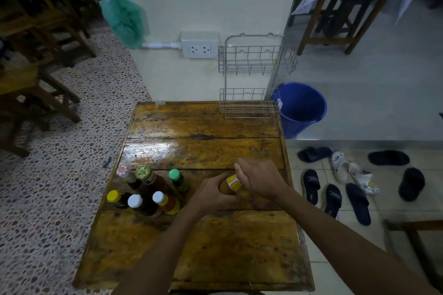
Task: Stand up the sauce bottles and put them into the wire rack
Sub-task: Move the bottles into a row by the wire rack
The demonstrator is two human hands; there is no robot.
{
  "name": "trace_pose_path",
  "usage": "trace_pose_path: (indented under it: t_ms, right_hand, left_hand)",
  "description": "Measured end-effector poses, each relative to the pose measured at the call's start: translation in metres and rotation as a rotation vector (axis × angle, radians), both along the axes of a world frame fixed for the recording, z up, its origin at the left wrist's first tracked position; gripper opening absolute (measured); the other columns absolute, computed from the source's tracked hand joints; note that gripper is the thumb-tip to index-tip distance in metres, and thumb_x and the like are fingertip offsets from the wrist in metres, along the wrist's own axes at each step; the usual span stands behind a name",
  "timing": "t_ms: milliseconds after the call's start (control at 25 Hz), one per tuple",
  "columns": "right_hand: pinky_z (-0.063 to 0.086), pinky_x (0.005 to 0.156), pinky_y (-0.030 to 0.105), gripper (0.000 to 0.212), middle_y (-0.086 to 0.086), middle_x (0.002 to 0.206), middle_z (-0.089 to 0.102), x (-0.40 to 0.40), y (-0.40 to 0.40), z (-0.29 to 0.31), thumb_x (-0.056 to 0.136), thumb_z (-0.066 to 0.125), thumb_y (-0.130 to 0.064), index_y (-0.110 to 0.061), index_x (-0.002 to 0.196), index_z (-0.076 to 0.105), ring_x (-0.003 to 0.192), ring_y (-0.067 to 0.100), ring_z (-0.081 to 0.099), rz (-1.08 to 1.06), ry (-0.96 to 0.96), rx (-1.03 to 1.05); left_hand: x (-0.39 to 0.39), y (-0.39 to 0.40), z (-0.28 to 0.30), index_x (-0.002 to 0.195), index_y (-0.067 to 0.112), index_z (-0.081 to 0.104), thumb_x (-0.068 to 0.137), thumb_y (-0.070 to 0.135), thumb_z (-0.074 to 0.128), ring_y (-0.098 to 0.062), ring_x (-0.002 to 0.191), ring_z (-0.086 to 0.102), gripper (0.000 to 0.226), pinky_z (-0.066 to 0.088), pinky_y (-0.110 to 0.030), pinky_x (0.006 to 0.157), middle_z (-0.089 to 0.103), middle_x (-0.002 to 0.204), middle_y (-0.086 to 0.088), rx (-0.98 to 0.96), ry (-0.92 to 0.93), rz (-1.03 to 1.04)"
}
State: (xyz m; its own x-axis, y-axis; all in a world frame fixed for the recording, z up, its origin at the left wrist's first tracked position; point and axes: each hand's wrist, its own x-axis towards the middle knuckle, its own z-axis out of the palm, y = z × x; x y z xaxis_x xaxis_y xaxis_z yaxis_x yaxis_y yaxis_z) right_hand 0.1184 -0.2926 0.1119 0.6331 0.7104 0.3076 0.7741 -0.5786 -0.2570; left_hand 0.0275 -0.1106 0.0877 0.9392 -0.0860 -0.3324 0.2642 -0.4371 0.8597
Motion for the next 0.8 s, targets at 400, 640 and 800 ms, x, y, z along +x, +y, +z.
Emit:
trace_pose_path:
  t_ms: [400, 640, 800]
  right_hand:
    - [0.032, 0.048, 0.027, 0.025, -0.002, 0.066, 0.057, -0.009, -0.025, -0.049, 0.104, 0.042, -0.035, -0.023, 0.083, 0.049, 0.051, 0.016, 0.053, -0.328, 0.328, -0.095]
    - [0.041, 0.037, 0.026, 0.048, 0.01, 0.064, 0.064, -0.013, -0.049, -0.054, 0.059, 0.093, -0.027, -0.003, 0.092, 0.067, 0.043, 0.024, 0.059, -0.313, 0.213, -0.287]
    - [0.049, 0.055, 0.033, 0.04, -0.003, 0.072, 0.064, -0.005, -0.056, -0.029, 0.092, 0.06, -0.062, -0.023, 0.083, 0.062, 0.062, 0.011, 0.061, -0.578, 0.557, 0.193]
  left_hand:
    - [-0.001, -0.043, -0.012, 0.109, 0.039, 0.054, 0.072, 0.06, 0.065, -0.014, 0.072, 0.065, 0.044, 0.054, -0.034, 0.063, 0.065, 0.084, 0.013, 0.476, 0.01, -0.038]
    - [0.005, -0.066, -0.028, 0.121, 0.036, 0.055, 0.081, 0.062, 0.065, -0.015, 0.089, 0.068, 0.048, 0.049, -0.031, 0.069, 0.07, 0.105, 0.011, 0.614, -0.098, -0.068]
    - [0.033, -0.074, -0.032, 0.122, 0.034, 0.056, 0.082, 0.069, 0.068, -0.012, 0.087, 0.068, 0.054, 0.056, -0.038, 0.069, 0.069, 0.105, 0.011, 0.286, -0.062, -0.039]
